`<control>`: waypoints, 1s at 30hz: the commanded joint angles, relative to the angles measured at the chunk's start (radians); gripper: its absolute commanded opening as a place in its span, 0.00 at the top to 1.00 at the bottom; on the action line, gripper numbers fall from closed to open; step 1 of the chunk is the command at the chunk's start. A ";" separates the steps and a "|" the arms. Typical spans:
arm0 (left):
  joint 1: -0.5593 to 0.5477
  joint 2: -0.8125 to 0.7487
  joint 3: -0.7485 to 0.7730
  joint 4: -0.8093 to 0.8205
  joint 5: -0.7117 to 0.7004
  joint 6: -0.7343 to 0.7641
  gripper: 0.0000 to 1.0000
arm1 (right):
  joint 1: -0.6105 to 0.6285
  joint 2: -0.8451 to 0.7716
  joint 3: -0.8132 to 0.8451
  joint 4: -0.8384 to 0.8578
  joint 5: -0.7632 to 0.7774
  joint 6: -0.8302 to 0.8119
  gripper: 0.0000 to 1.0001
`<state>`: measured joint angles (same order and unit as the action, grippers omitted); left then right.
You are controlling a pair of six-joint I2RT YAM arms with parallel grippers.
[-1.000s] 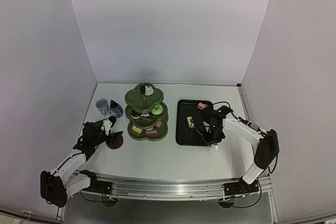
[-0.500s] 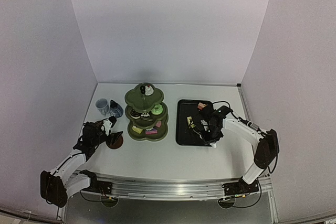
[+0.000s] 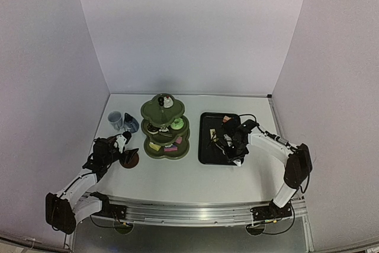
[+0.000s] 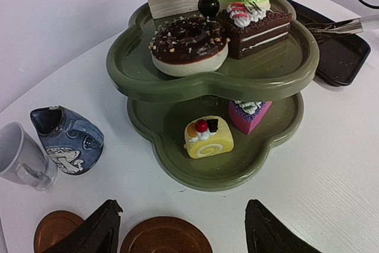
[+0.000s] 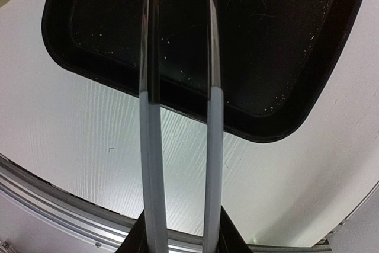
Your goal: Serve the afternoon tea
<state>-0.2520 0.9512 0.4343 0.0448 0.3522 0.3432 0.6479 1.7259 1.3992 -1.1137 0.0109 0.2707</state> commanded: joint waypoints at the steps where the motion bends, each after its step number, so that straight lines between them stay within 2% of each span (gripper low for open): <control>1: 0.005 -0.008 0.000 0.028 -0.014 0.012 0.28 | 0.004 0.018 0.055 0.059 0.011 0.008 0.73; 5: 0.004 -0.006 0.001 0.028 -0.012 0.010 0.28 | 0.004 0.030 0.065 0.080 0.026 0.024 0.78; 9: 0.004 -0.003 0.001 0.029 -0.008 0.011 0.27 | 0.003 0.049 0.081 0.081 0.037 0.022 0.95; 12: 0.005 -0.003 0.003 0.029 -0.008 0.011 0.27 | 0.003 0.065 0.090 0.081 0.042 0.026 1.00; 30: 0.005 0.000 0.007 0.035 -0.011 0.011 0.28 | 0.003 -0.048 0.125 0.119 0.117 0.043 1.00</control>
<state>-0.2520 0.9512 0.4343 0.0456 0.3439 0.3439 0.6487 1.7428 1.4791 -1.0329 0.0943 0.2964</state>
